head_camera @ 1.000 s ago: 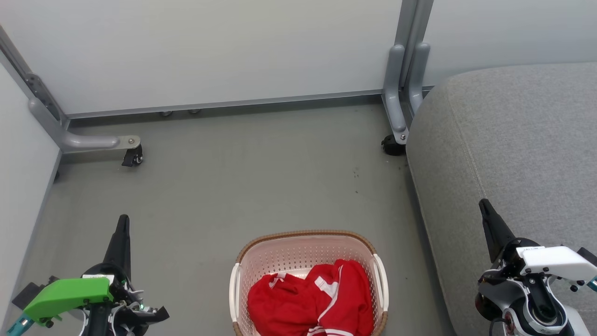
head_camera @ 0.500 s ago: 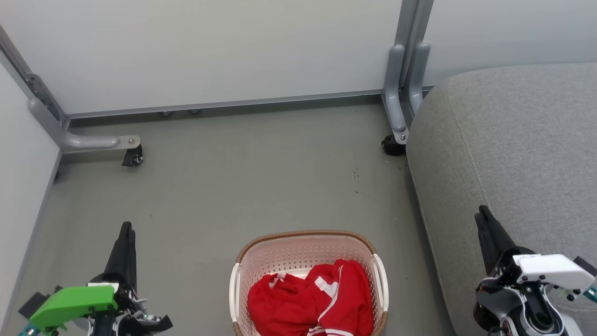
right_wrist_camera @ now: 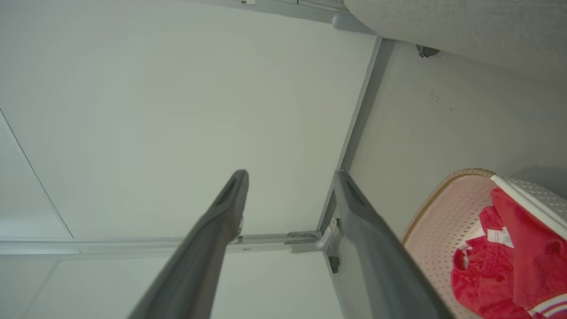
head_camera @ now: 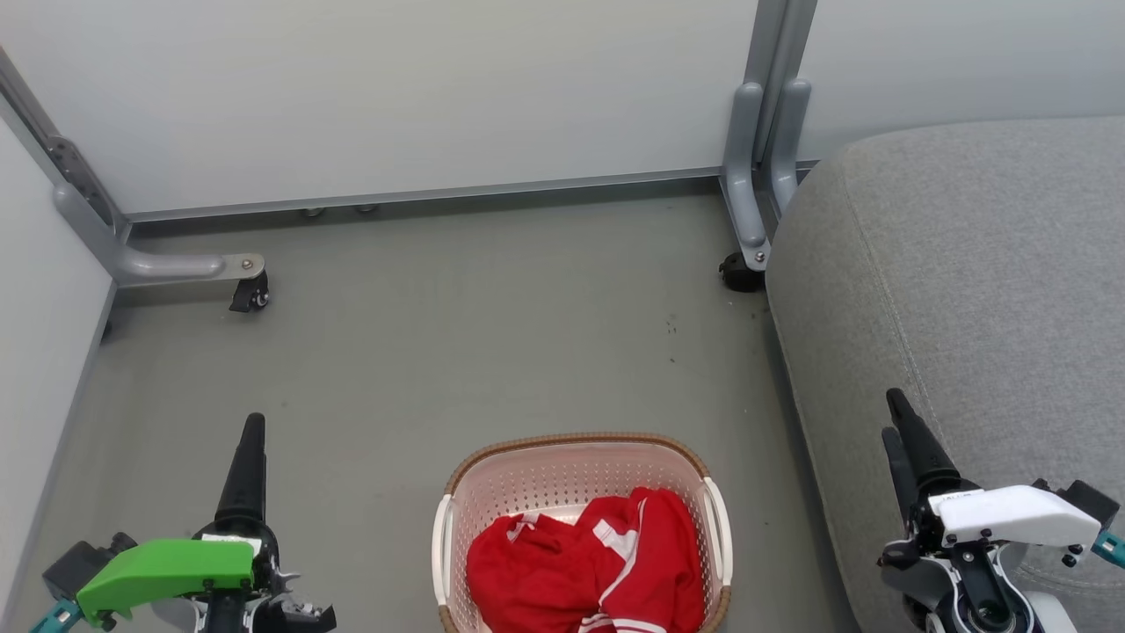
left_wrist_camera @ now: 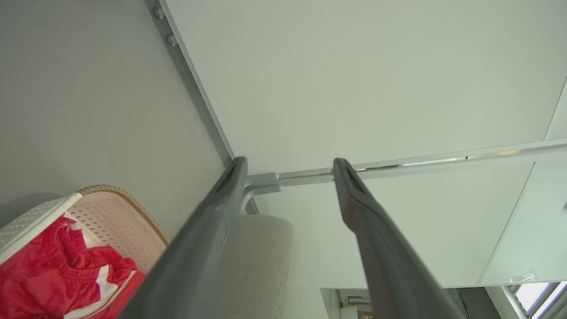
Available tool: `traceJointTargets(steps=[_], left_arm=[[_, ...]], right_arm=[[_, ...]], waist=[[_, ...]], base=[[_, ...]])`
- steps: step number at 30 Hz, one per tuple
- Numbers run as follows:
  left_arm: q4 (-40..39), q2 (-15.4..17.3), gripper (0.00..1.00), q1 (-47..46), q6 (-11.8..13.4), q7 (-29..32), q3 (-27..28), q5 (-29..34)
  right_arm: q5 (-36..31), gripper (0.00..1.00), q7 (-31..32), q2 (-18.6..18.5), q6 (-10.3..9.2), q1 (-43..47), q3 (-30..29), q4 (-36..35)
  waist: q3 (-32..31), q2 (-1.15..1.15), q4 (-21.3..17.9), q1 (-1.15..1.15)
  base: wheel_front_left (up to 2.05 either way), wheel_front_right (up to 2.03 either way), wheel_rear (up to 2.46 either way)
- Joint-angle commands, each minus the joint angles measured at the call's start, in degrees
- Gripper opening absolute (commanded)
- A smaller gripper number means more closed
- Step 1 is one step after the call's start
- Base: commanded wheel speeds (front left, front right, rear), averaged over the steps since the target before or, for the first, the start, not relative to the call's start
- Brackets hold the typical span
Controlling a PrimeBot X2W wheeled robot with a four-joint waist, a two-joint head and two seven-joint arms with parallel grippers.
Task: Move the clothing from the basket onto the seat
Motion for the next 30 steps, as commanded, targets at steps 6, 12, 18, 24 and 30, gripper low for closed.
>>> traceJointTargets(steps=[6, 12, 18, 24, 30], left_arm=[[-3.57, 0.27, 1.00, -0.50, 0.67, -1.94, -0.78, 9.77], [-5.34, 0.30, 1.00, 0.04, 1.55, -3.36, -2.44, 16.43], [-6.49, 0.33, 1.00, 0.48, 2.27, -4.70, -3.80, 22.39], [-7.81, 0.36, 1.00, 0.89, 2.84, -5.93, -5.06, 28.30], [-8.60, 0.39, 1.00, 1.41, 2.82, -7.11, -6.23, 33.25]], right_arm=[[-11.47, 1.00, -1.99, -0.26, 0.02, -0.37, 1.29, -3.05], [-18.04, 1.00, -3.40, -0.27, 0.02, 0.26, 3.06, -3.50], [-24.57, 1.00, -4.75, -0.54, 0.02, 0.51, 4.58, -4.65], [-30.59, 1.00, -5.98, -0.93, 0.03, 0.80, 6.06, -5.69], [-35.83, 1.00, -7.14, -1.07, 0.03, 1.16, 7.18, -6.37]], waist=[[0.06, 0.00, 0.05, -0.01], [-0.05, 0.00, 0.08, -0.01], [-0.21, 0.00, 0.02, -0.01], [-0.34, 0.00, -0.03, -0.01], [-0.51, 0.00, -0.03, -0.01]], base=[[0.00, 0.00, 0.00], [0.00, 0.00, 0.00], [0.00, 0.00, 0.00], [0.00, 0.00, 0.00], [0.00, 0.00, 0.00]])
